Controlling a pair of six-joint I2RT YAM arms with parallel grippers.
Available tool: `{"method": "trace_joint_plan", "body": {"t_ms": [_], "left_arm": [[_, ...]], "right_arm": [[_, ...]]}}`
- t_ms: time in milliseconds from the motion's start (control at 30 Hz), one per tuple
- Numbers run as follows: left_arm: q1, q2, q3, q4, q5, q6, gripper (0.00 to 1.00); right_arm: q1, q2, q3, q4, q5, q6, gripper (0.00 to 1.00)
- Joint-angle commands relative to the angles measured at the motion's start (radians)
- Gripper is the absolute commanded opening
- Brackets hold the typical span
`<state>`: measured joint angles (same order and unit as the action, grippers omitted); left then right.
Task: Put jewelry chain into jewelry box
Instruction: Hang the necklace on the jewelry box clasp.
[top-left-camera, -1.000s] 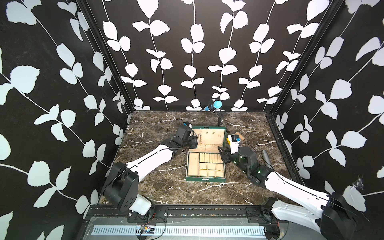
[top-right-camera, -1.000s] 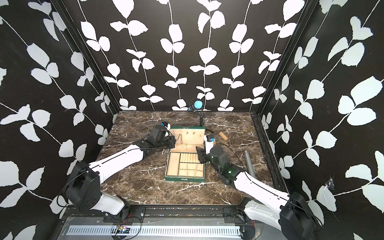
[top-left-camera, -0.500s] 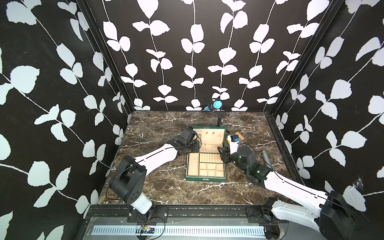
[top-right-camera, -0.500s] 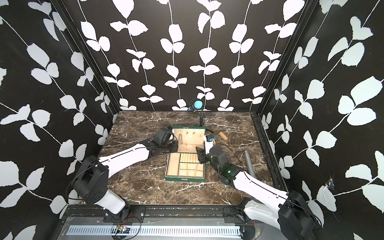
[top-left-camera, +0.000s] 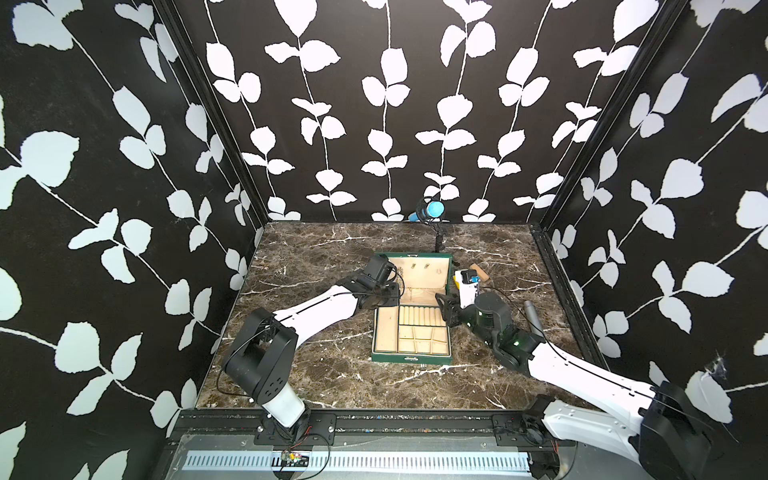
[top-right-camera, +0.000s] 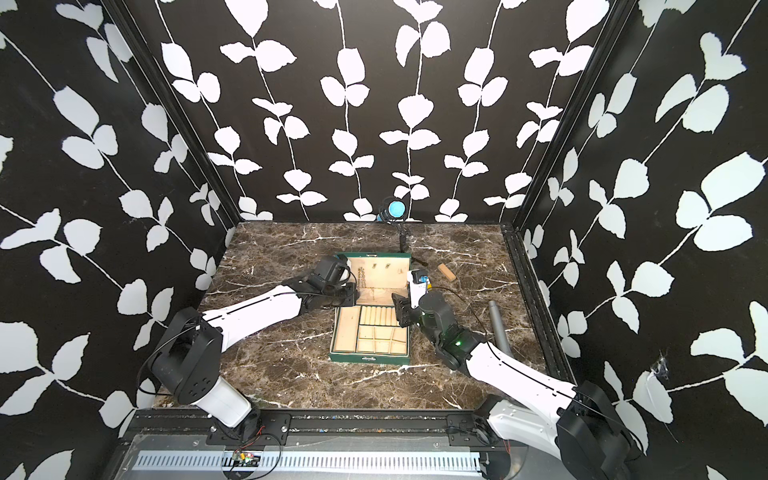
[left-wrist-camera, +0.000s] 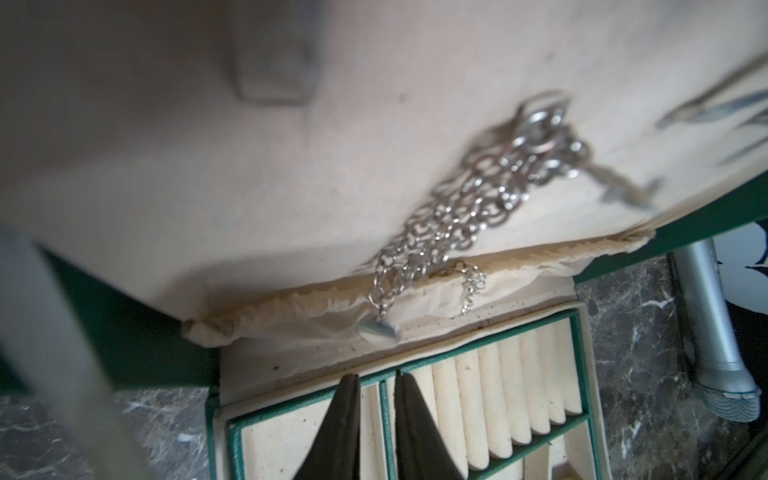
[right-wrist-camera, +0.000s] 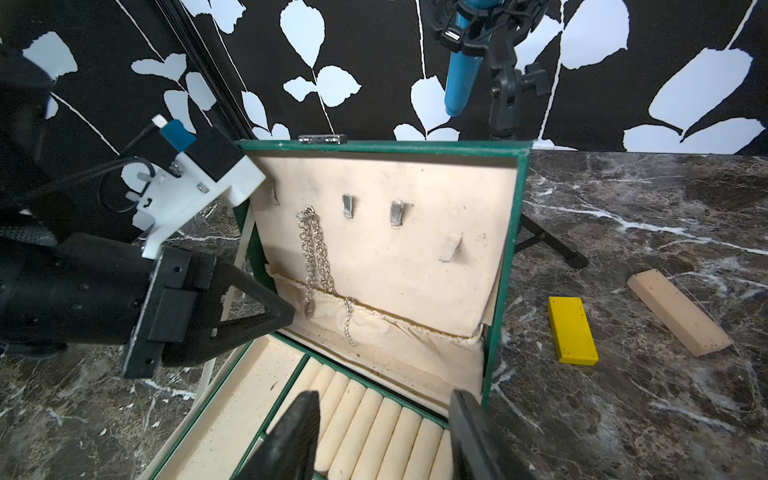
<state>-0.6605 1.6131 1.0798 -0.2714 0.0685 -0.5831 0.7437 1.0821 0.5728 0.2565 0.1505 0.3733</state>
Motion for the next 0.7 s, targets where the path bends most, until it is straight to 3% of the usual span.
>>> {"method": "trace_joint_plan", "body": {"t_ms": [0, 367, 567, 667], "left_arm": [[-0.005, 0.006, 0.028, -0.015, 0.004, 0.013, 0.22], [-0.004, -0.014, 0.038, -0.028, 0.008, 0.017, 0.25], [-0.008, -0.153, 0.035, -0.104, 0.042, 0.055, 0.46], [-0.008, -0.251, 0.018, -0.17, 0.013, 0.076, 0.51]], "right_arm": [[0.004, 0.0, 0.005, 0.021, 0.021, -0.008, 0.53], [0.003, -0.027, 0.0, -0.003, 0.035, -0.018, 0.53], [0.003, -0.09, 0.049, -0.136, 0.035, -0.05, 0.58], [0.003, -0.132, 0.094, -0.266, 0.071, -0.032, 0.63]]}}
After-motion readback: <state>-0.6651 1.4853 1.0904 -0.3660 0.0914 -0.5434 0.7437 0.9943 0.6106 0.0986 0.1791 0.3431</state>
